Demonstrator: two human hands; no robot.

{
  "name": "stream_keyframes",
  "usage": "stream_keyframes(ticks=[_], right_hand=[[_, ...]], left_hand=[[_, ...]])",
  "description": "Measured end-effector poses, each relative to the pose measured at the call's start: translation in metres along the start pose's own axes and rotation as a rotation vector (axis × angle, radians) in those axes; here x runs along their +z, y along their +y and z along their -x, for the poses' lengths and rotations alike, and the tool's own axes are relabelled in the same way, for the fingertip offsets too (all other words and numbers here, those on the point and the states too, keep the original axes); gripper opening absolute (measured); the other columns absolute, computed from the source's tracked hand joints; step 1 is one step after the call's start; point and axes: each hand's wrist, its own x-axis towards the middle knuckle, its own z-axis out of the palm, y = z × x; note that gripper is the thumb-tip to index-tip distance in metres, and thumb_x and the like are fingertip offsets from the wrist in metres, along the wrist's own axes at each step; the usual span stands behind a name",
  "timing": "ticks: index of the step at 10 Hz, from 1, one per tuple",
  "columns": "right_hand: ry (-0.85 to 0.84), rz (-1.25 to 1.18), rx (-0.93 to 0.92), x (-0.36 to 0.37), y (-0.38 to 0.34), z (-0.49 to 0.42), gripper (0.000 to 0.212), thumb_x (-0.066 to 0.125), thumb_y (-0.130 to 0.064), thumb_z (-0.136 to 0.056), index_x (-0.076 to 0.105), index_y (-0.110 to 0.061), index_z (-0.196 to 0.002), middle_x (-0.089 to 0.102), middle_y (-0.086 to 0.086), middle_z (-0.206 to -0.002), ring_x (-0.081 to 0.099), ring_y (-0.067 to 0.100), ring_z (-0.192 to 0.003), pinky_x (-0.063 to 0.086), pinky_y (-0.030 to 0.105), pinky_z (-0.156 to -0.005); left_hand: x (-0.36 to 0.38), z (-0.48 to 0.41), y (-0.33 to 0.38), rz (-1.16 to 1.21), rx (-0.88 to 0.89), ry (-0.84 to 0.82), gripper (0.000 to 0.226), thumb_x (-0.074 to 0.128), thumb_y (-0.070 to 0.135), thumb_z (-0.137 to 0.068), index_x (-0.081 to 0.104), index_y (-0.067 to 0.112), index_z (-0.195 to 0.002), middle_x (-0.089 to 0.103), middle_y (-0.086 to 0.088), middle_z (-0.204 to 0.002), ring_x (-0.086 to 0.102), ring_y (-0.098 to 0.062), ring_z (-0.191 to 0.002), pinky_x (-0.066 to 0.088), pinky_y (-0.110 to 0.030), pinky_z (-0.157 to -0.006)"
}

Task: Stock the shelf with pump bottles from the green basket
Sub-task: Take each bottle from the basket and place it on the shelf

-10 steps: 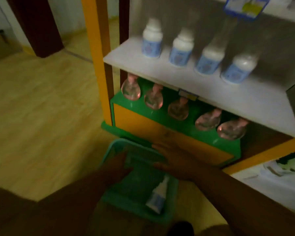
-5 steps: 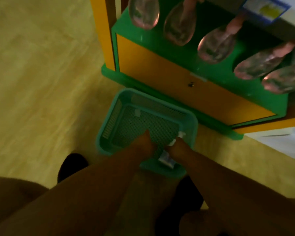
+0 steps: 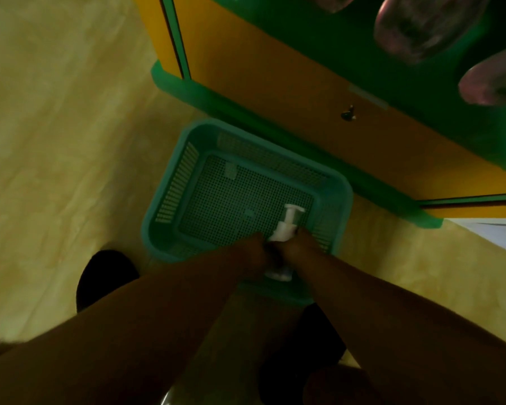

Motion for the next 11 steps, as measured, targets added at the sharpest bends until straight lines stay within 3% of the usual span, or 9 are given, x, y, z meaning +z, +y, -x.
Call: stream_keyframes(ticks=[1,2,5,6,7,8,9,10,11], right_hand=[[-0.030,-0.139,0.087,0.000,-0.020,0.009,0.035,0.078,-0.028,-0.082,0.063,-0.014,-0.111,0.064,0.010,-0.123,0.061,0.028,-0.114,0.048,0.034,-0.090],[-0.012,-0.248,0.061,-0.004,-0.041,0.017,0.055,0.078,-0.028,-0.083,0.053,-0.014,-0.130,0.057,0.011,-0.136,0.055,0.032,-0.124,0.045,0.046,-0.101],[-0.027,-0.468,-0.410,-0.075,-0.121,0.078,0.091,0.087,-0.043,-0.065,0.045,-0.020,-0.143,0.054,0.008,-0.142,0.055,0.031,-0.125,0.046,0.055,-0.103],[-0.103,-0.587,-0.593,-0.104,-0.134,0.117,0.081,0.082,-0.042,-0.068,0.053,-0.014,-0.139,0.063,0.008,-0.133,0.063,0.029,-0.117,0.050,0.051,-0.100],[-0.140,-0.669,-0.750,-0.132,-0.143,0.158,0.037,0.060,-0.014,-0.093,0.059,-0.008,-0.130,0.068,0.007,-0.124,0.067,0.021,-0.111,0.052,0.039,-0.096],[-0.152,-0.732,-0.841,-0.166,-0.142,0.202,0.039,0.060,-0.014,-0.091,0.059,-0.009,-0.130,0.063,0.014,-0.132,0.062,0.027,-0.119,0.049,0.043,-0.101],[-0.044,-0.677,-0.933,-0.192,-0.135,0.243,0.040,0.061,-0.010,-0.092,0.057,-0.017,-0.132,0.066,0.003,-0.128,0.065,0.021,-0.116,0.053,0.043,-0.098],[0.074,-0.703,-0.985,-0.204,-0.123,0.267,0.052,0.064,-0.026,-0.091,0.051,-0.018,-0.140,0.064,0.003,-0.132,0.063,0.025,-0.119,0.051,0.052,-0.098],[0.014,-0.798,-0.987,-0.213,-0.112,0.284,0.062,0.066,-0.044,-0.082,0.055,-0.023,-0.138,0.066,0.004,-0.130,0.063,0.027,-0.120,0.048,0.054,-0.101]], left_hand=[[0.002,-0.001,-0.007,-0.085,-0.015,0.005,0.052,0.061,0.016,-0.090,0.044,0.007,-0.138,0.056,-0.017,-0.134,0.056,-0.033,-0.120,0.046,-0.037,-0.097],[-0.013,0.019,0.001,0.098,0.145,0.015,0.052,0.056,0.007,-0.096,0.036,0.006,-0.144,0.050,-0.021,-0.139,0.051,-0.035,-0.125,0.050,-0.025,-0.088],[-0.110,0.109,0.044,0.029,0.293,0.368,0.064,0.073,0.039,-0.082,0.049,0.021,-0.138,0.059,-0.002,-0.130,0.059,-0.021,-0.113,0.045,-0.030,-0.092],[-0.128,0.153,0.065,0.050,0.438,0.477,0.058,0.079,0.028,-0.078,0.057,0.020,-0.131,0.065,-0.002,-0.124,0.061,-0.019,-0.111,0.046,-0.029,-0.091],[-0.135,0.198,0.091,0.254,0.570,0.505,0.056,0.080,0.011,-0.076,0.060,0.014,-0.129,0.068,-0.002,-0.121,0.067,-0.007,-0.100,0.052,-0.023,-0.086],[-0.136,0.237,0.115,0.497,0.719,0.387,0.048,0.071,-0.003,-0.082,0.060,0.004,-0.128,0.070,-0.006,-0.117,0.069,0.000,-0.090,0.051,-0.012,-0.072],[-0.134,0.269,0.144,0.583,0.779,0.297,0.036,0.068,0.010,-0.088,0.064,0.021,-0.123,0.074,0.006,-0.110,0.069,0.000,-0.090,0.053,-0.015,-0.069],[-0.126,0.291,0.169,0.576,0.825,0.253,0.037,0.067,0.015,-0.090,0.062,0.026,-0.125,0.072,0.010,-0.114,0.067,-0.002,-0.101,0.054,-0.017,-0.075],[-0.116,0.305,0.189,0.566,0.871,0.225,0.045,0.066,0.011,-0.090,0.057,0.023,-0.133,0.070,0.006,-0.120,0.067,-0.007,-0.106,0.054,-0.017,-0.076]])
